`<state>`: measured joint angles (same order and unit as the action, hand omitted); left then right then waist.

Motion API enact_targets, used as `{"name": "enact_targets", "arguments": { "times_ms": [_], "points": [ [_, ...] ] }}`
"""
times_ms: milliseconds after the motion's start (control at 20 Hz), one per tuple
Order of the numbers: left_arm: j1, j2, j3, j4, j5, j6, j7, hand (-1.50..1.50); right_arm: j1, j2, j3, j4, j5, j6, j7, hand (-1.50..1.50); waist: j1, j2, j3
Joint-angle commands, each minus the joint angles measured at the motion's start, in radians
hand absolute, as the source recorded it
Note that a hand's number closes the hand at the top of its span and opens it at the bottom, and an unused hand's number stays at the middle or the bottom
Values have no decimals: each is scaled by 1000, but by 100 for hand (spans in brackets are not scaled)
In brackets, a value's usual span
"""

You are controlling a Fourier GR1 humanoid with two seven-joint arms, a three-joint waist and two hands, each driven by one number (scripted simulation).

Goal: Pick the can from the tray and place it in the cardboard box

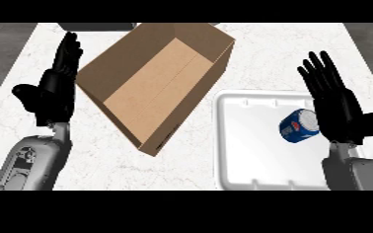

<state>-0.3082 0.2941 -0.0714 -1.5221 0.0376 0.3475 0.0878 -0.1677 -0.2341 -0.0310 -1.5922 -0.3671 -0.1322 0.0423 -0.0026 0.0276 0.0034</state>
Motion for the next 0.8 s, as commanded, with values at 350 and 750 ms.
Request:
{"name": "enact_targets", "arguments": {
  "times_ms": [350, 750],
  "points": [
    [139, 142, -5, 139, -99, -57, 39, 0, -128, -441, 127, -106, 208, 515, -70, -150, 68, -35, -19],
    [159, 205, 35, 182, -93, -106, 18, 0, -5, -452, 72, 322, 145, 903, -659, -150, 42, -9, 4]
  ]
}}
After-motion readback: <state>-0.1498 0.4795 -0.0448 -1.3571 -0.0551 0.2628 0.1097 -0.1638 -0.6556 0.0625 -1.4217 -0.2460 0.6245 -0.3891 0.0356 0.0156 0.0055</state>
